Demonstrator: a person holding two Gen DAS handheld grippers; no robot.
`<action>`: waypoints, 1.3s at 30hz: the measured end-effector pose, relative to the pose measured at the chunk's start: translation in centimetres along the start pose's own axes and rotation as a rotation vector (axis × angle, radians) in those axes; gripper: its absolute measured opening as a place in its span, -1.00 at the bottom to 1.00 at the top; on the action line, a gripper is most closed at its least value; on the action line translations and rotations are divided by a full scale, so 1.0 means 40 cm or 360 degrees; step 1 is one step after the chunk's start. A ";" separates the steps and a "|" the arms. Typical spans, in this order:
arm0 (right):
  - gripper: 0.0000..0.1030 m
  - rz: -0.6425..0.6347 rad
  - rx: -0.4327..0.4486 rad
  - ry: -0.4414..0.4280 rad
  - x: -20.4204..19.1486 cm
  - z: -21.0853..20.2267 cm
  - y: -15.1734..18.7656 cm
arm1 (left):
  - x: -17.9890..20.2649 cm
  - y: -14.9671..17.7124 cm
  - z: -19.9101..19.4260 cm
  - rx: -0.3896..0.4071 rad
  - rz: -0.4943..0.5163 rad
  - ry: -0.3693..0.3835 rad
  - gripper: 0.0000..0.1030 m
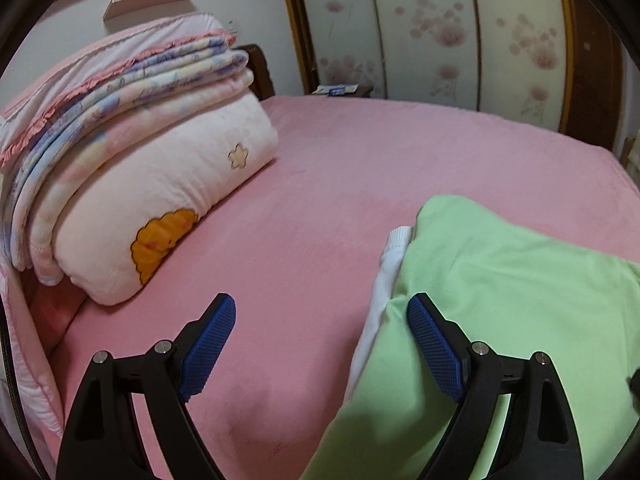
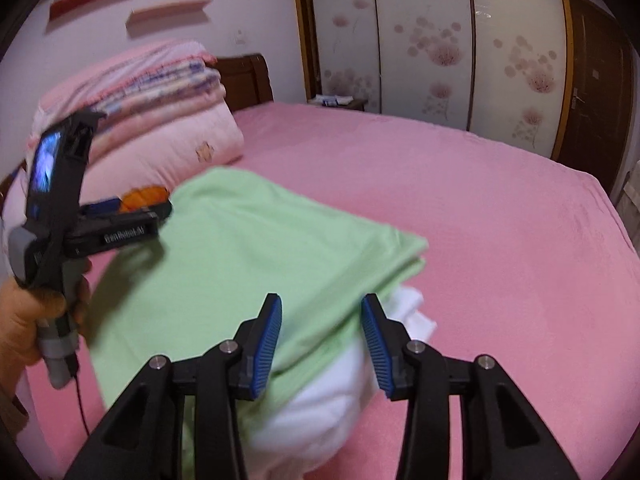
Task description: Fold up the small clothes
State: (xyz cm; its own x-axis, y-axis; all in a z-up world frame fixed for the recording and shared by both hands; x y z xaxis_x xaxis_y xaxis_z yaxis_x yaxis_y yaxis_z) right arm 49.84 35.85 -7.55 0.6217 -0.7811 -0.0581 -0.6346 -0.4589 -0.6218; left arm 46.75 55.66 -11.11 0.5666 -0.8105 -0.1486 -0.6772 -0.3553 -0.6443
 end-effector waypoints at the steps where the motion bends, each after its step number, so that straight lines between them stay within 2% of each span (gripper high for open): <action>1: -0.20 0.0004 -0.0014 0.0001 0.010 0.006 0.012 | -0.002 -0.001 0.007 -0.0004 -0.0009 0.0000 0.72; 6: -0.20 0.0096 -0.0008 -0.0050 0.044 0.008 0.030 | -0.002 -0.001 0.001 0.0005 -0.0046 0.0017 0.75; 9: -0.20 0.0137 0.0022 -0.0076 0.054 -0.031 0.042 | -0.008 0.000 -0.030 0.0013 -0.0077 0.0019 0.76; 13: -0.20 0.0180 0.0069 -0.0096 0.056 -0.124 0.061 | -0.012 0.012 -0.128 0.0074 -0.0128 0.0085 0.75; 18: -0.20 0.0213 0.0116 -0.0114 0.047 -0.292 0.108 | 0.003 0.060 -0.293 0.0108 -0.0101 0.0174 0.76; 23: -0.19 0.0305 0.0100 -0.0108 0.046 -0.475 0.186 | 0.042 0.165 -0.524 0.0158 0.0009 0.0286 0.77; 29: -0.16 0.0331 0.0135 -0.0019 0.048 -0.701 0.302 | 0.077 0.307 -0.780 0.0211 0.0086 0.0464 0.87; 39: 0.05 0.0339 0.0193 0.0082 0.061 -0.969 0.523 | 0.113 0.549 -1.070 0.0187 0.0121 0.0702 0.99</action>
State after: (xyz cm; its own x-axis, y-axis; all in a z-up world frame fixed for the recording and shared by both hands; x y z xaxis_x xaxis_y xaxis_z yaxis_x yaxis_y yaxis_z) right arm 20.31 7.93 9.56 0.4538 -0.8767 -0.1598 -0.6872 -0.2301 -0.6891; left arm 14.34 24.28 6.16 0.2466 -0.9619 0.1182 -0.6370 -0.2528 -0.7283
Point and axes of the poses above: each gripper's, at about its wrist camera, not at the fingertips, and z roughly the way its jaws point, x to its right, y to its underside, the point moved 3 cm from there along z, roughly the way its jaws point, and after that the axes turned 6 degrees about -x, right-handed, at the moved point
